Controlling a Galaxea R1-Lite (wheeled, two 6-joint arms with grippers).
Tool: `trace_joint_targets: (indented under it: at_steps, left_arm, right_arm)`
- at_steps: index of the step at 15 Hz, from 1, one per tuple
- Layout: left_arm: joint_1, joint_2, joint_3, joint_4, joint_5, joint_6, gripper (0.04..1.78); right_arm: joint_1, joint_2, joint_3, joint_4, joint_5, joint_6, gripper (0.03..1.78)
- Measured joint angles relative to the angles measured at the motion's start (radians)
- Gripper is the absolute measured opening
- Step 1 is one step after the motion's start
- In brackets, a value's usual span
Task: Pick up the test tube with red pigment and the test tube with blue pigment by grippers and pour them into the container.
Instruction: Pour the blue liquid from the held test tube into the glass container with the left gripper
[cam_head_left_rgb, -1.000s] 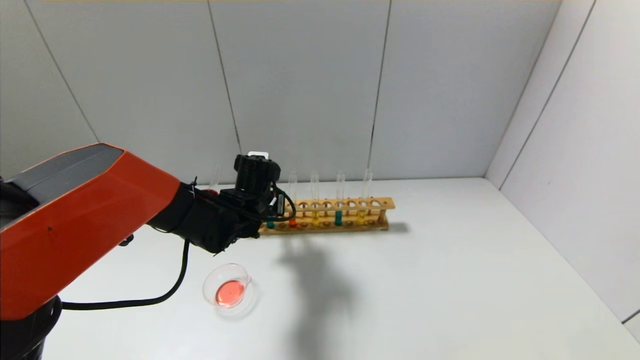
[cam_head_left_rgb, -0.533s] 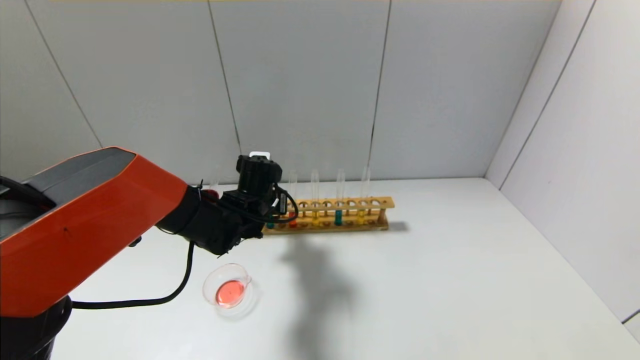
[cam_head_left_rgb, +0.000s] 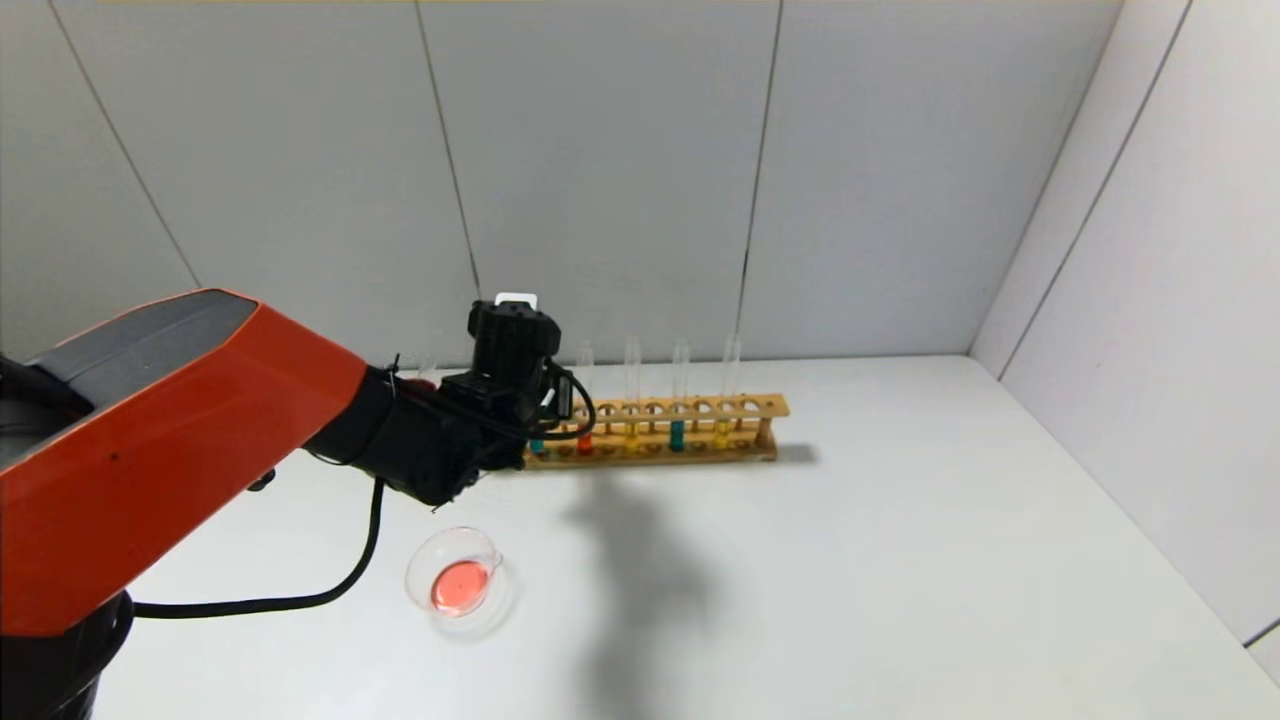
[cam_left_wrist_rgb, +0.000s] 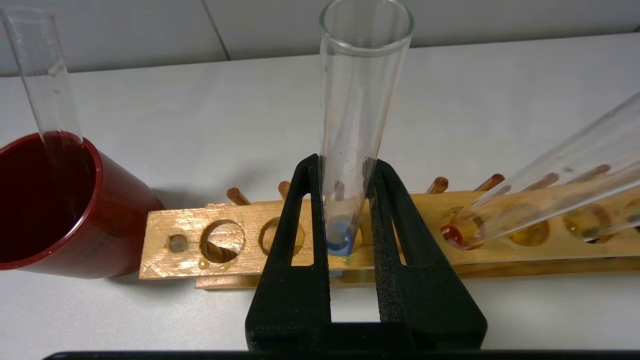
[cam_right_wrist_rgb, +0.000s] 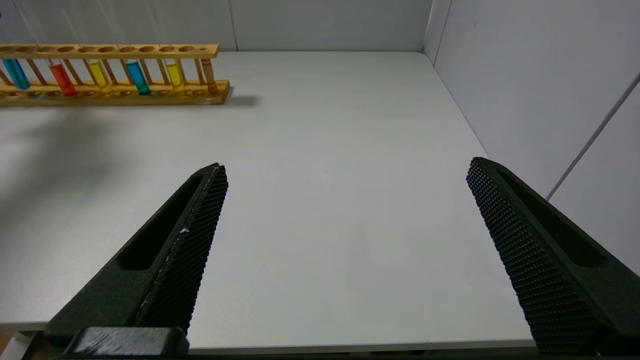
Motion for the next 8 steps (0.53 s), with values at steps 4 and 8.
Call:
trace_joint_targets:
  at_steps: [4, 8]
  left_arm:
    - [0.008, -0.051, -0.001, 0.003, 0.0, 0.004, 0.3]
    - [0.021, -0.115, -0.008, 0.015, 0.001, 0.046, 0.3]
  right_arm:
    - [0.0, 0.0, 0.0, 0.0, 0.0, 0.0, 1.75]
    - [0.0, 0.0, 0.0, 0.0, 0.0, 0.0, 1.75]
